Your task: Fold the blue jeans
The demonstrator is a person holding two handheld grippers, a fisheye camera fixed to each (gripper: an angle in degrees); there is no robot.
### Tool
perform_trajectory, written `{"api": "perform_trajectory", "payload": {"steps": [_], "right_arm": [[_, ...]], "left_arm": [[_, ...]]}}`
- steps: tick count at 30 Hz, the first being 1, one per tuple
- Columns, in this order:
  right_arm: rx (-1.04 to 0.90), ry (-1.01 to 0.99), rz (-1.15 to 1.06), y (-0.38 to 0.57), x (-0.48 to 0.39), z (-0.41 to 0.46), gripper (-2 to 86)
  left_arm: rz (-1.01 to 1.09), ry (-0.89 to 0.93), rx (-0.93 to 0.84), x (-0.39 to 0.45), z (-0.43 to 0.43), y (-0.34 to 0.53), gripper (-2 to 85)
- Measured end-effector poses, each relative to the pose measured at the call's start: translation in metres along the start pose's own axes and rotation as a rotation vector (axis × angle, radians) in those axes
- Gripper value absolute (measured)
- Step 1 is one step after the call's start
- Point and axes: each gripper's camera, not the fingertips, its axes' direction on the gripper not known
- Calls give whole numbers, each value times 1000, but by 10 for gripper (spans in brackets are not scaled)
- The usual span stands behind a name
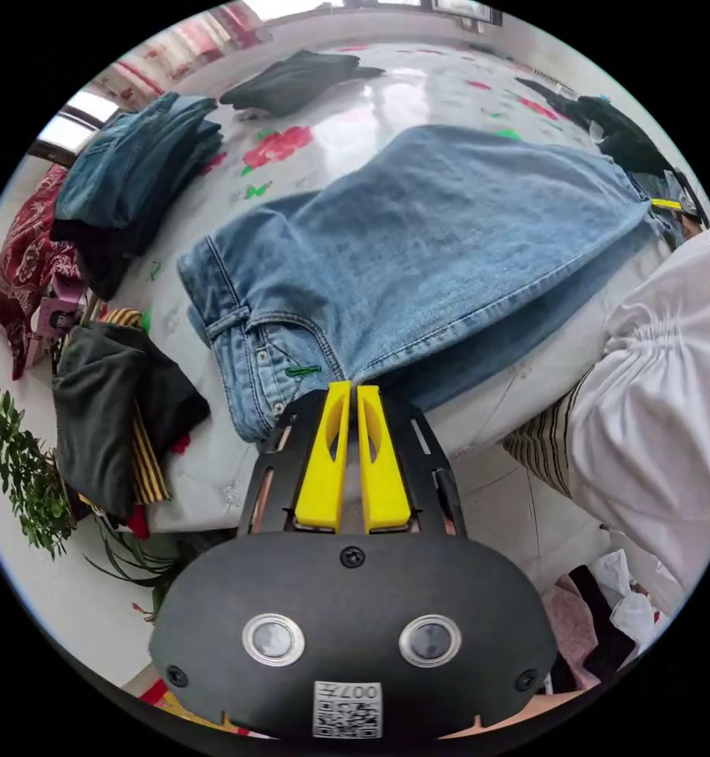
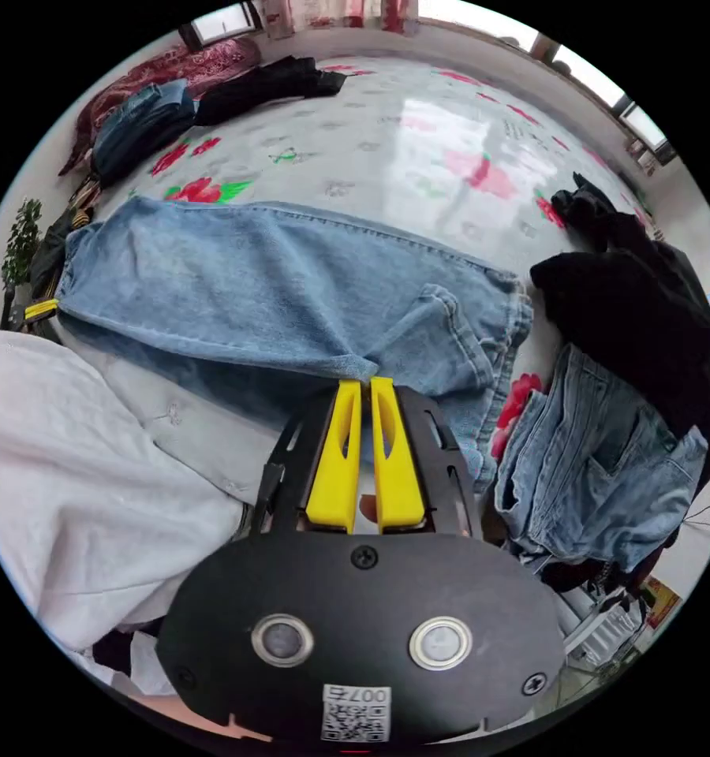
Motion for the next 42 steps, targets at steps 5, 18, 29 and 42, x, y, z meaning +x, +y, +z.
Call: {"api": "perform_trajectory", "payload": {"steps": [5, 18, 29, 42], "right_arm": [[125, 78, -73, 6, -4, -38, 5], [204, -142, 282, 88, 44, -18, 64], [193, 54, 511, 44, 70, 28, 30], [464, -306, 1039, 193, 178, 20, 29]], "left_arm": [[45, -91, 44, -10, -40, -9, -8], [6, -101, -84, 17, -13, 31, 54], [-626, 85, 234, -39, -57, 115, 33], [-693, 120, 176, -52, -6, 105, 21]]}}
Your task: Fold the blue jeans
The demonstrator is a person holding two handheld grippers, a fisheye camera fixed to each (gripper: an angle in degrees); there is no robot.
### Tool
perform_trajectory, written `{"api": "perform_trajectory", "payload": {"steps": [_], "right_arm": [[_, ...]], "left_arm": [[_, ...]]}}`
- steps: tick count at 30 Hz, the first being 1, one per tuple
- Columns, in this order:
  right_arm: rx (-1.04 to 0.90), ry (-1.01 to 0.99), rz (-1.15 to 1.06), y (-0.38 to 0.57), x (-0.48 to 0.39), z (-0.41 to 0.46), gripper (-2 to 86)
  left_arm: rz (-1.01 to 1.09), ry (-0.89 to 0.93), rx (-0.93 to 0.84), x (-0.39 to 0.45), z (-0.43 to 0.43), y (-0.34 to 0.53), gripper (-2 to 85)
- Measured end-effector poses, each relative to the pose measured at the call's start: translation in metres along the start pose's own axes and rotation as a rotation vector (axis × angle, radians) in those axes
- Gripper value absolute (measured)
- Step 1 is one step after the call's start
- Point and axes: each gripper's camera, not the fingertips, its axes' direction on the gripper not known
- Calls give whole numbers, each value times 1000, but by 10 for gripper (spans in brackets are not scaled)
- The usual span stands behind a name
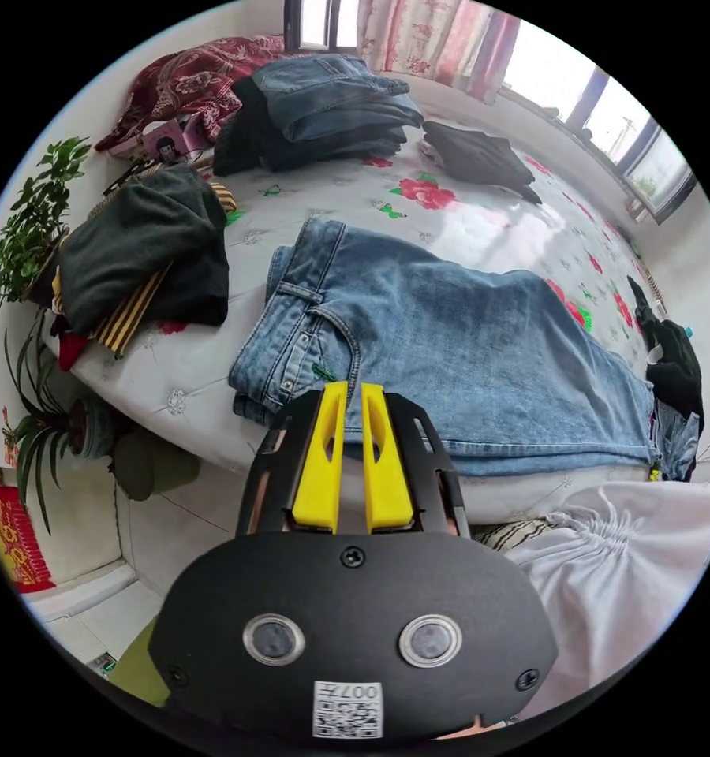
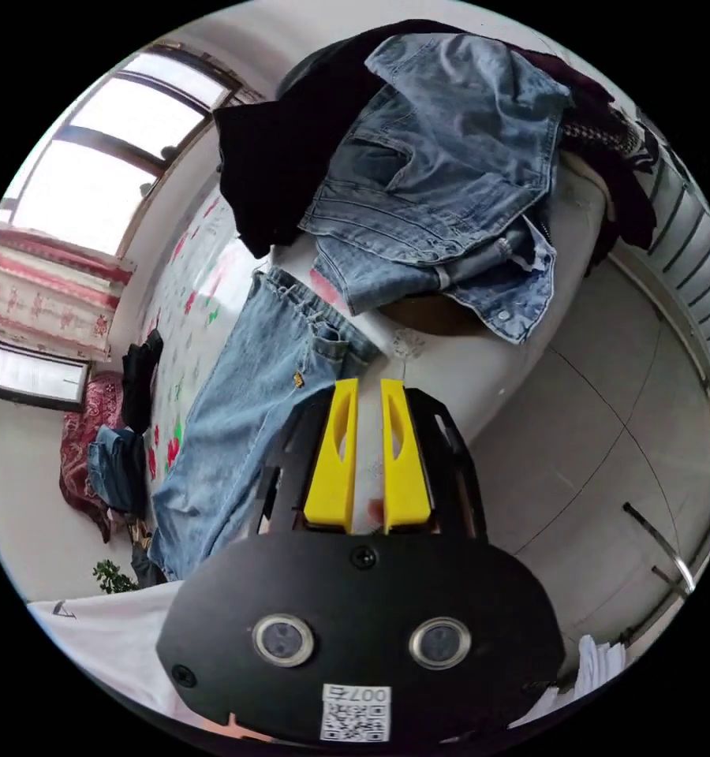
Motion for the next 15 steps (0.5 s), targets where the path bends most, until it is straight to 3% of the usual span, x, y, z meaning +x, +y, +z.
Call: {"api": "perform_trajectory", "payload": {"steps": [3, 8, 11, 15], "right_arm": [[-63, -116, -313, -19, -81, 12, 45], [-358, -417, -909, -14, -281, 82, 62], [-516, -493, -1132, 6, -376, 134, 67], [-748, -556, -1251, 22, -459, 206, 78]], "left_arm": [[-24, -79, -115, -10, 32, 0, -1], [-9, -20, -69, -30, 39, 10, -9], [6, 41, -45, -47, 39, 15, -10], [12, 90, -18, -63, 39, 21, -10]]}}
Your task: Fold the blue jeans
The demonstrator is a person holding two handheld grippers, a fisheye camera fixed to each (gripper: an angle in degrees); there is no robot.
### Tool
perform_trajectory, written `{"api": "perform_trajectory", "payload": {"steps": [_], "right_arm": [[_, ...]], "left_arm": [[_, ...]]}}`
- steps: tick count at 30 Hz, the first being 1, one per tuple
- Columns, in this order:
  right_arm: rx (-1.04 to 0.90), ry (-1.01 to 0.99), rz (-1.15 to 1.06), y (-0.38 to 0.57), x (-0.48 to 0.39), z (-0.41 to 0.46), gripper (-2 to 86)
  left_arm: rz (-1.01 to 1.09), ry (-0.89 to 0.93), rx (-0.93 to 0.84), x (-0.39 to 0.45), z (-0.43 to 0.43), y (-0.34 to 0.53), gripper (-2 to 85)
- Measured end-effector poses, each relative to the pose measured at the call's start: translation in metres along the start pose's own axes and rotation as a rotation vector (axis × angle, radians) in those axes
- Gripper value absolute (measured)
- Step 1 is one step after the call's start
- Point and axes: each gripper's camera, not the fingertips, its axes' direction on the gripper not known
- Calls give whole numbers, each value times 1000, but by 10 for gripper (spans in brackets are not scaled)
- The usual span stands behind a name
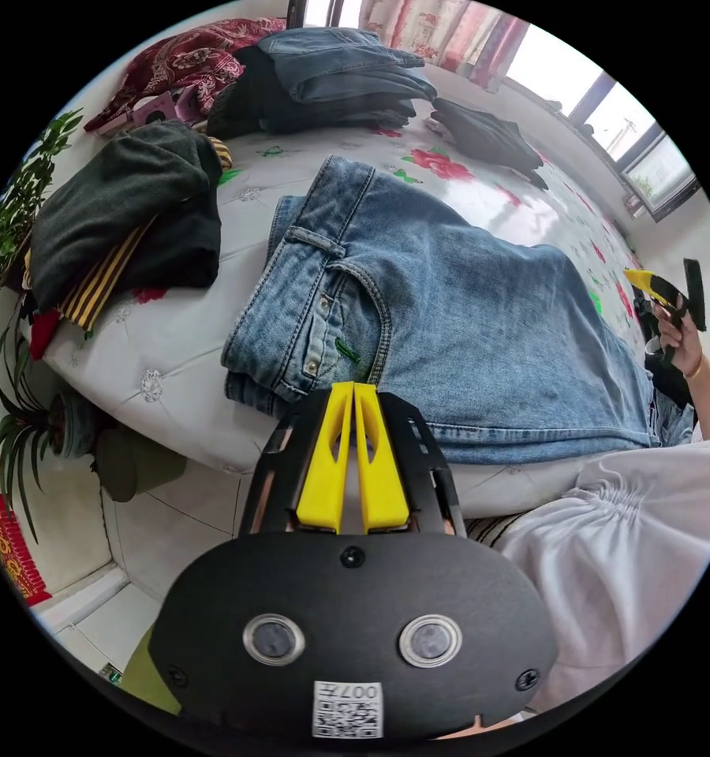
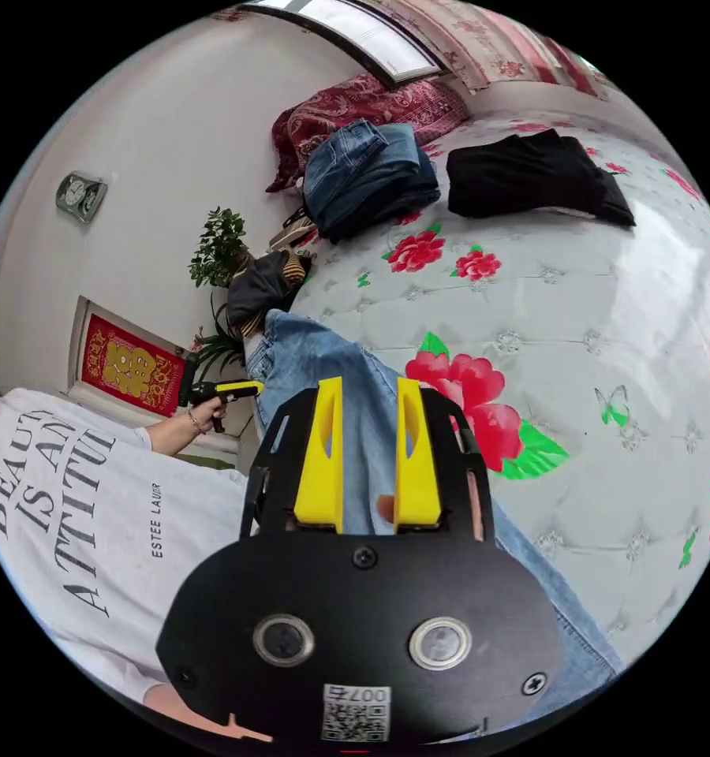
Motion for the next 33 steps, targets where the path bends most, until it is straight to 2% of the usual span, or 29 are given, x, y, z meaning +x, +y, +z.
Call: {"api": "perform_trajectory", "payload": {"steps": [6, 8, 11, 15, 17, 23, 30, 31, 33], "right_arm": [[-249, -212, 31, -78, 60, 72, 91], [-480, -321, 20, -87, 70, 102, 89], [-606, -416, 15, -94, 74, 109, 85], [-555, -486, 149, -118, 97, 108, 82], [-496, -547, 287, -137, 118, 117, 79], [-621, -619, 531, -157, 131, 171, 37], [-274, -655, 676, -152, 153, 138, 2], [-261, -597, 659, -153, 150, 133, 1], [-107, -449, 664, -150, 146, 108, 2]], "left_arm": [[-37, 49, 39, -20, 0, 8, -10], [-40, 54, 38, -25, 0, 8, -10], [-41, 47, 34, -27, 0, 7, -10], [-82, 70, 46, -36, 0, 9, -10], [-91, 76, 45, -39, 0, 8, -10], [-87, 64, 46, -41, -1, 9, -10], [-88, 82, 52, -46, -1, 9, -9], [-86, 80, 52, -46, -2, 9, -9], [-87, 80, 53, -47, -2, 9, -9]]}}
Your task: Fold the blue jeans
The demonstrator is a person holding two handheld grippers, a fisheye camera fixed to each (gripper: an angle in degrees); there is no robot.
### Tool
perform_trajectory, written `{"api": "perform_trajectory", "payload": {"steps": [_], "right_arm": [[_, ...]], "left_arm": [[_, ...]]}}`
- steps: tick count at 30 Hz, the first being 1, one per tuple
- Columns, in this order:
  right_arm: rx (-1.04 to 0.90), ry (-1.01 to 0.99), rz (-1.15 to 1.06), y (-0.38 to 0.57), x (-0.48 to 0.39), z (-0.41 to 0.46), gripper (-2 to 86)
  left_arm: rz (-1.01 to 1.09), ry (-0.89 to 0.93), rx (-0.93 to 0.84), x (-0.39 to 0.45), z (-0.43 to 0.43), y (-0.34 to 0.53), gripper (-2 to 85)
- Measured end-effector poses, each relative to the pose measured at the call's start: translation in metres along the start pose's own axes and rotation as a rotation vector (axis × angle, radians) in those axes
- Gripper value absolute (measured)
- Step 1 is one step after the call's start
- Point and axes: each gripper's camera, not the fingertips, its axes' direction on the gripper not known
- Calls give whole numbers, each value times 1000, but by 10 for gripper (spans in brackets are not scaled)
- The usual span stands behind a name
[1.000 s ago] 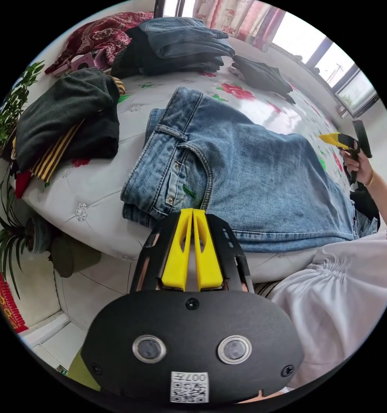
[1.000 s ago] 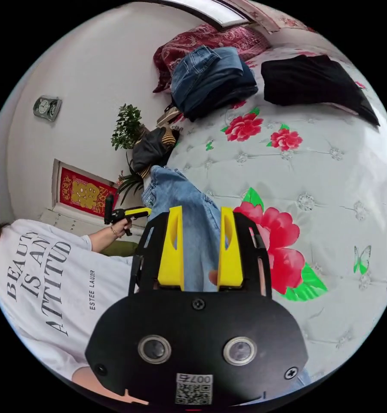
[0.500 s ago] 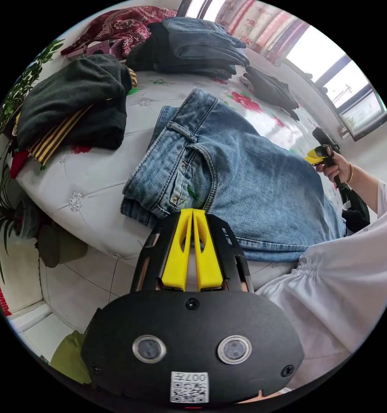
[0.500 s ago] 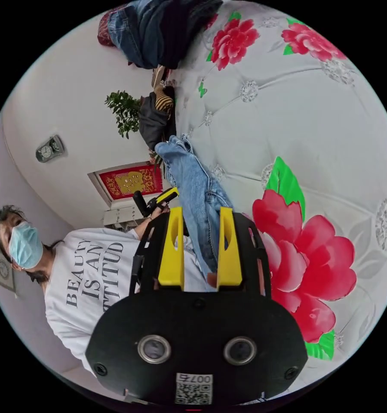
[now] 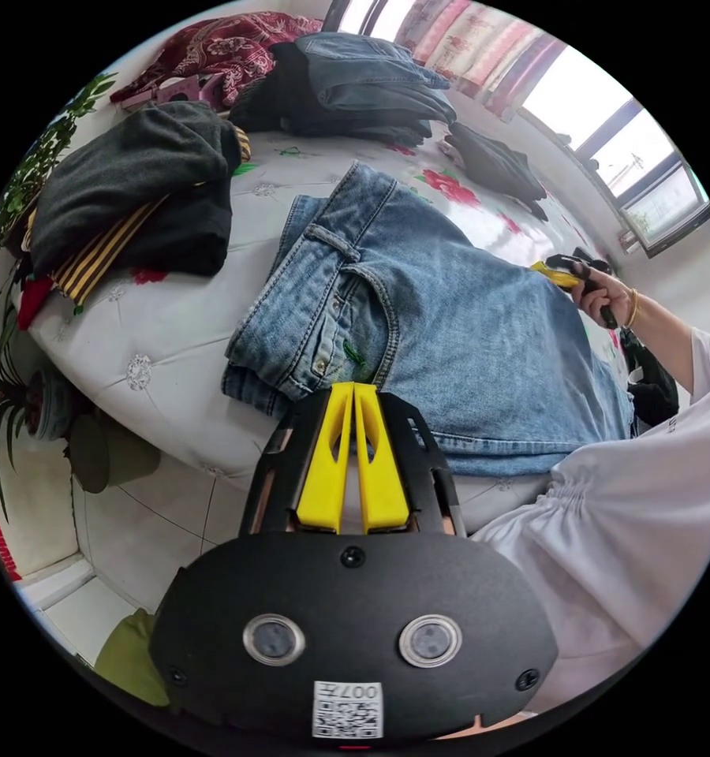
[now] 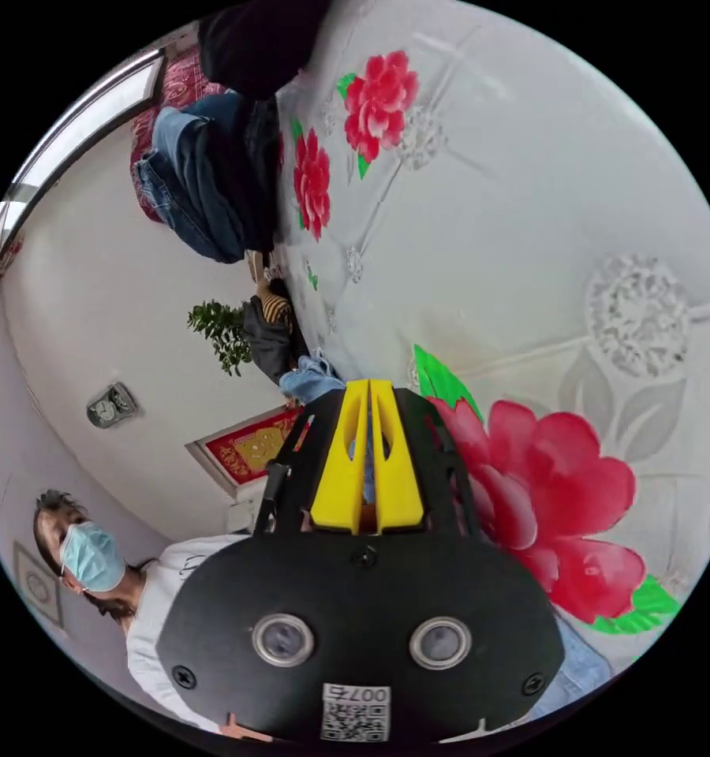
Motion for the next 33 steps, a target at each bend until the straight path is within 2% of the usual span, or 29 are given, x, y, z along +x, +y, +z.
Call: {"api": "perform_trajectory", "payload": {"steps": [2, 4, 6, 8, 14, 19, 20, 22, 28, 30, 33], "right_arm": [[121, 10, -93, 17, -15, -22, 7], [119, 37, -193, 35, -32, -22, 17], [70, 97, -316, 59, -53, -9, 26], [10, 238, -500, 105, -79, 18, 38], [-242, 585, -808, 230, -90, 123, 60], [-421, 793, -856, 270, -63, 192, 53], [-361, 829, -893, 278, -64, 195, 48], [-365, 871, -886, 282, -65, 200, 30], [-247, 873, -954, 310, -91, 196, 2], [-265, 866, -974, 318, -91, 201, 1], [-339, 929, -873, 315, -65, 224, 2]], "left_arm": [[-13, 13, 8, -2, 0, 1, -9], [-47, 39, 18, -6, -1, 3, -9], [-87, 72, 33, -10, -2, 5, -9], [-96, 83, 48, -10, -3, 7, -10], [-36, 35, 28, 3, -2, 1, -10], [-17, 10, 7, 13, -3, -4, -10], [-4, -4, 4, 17, -6, -5, -10], [16, -23, 16, 23, -12, -7, -10], [35, -41, 125, 28, -55, -8, -8], [-10, -56, 130, 22, -55, -4, -6], [-190, 3, 159, 4, -46, 6, 5]]}}
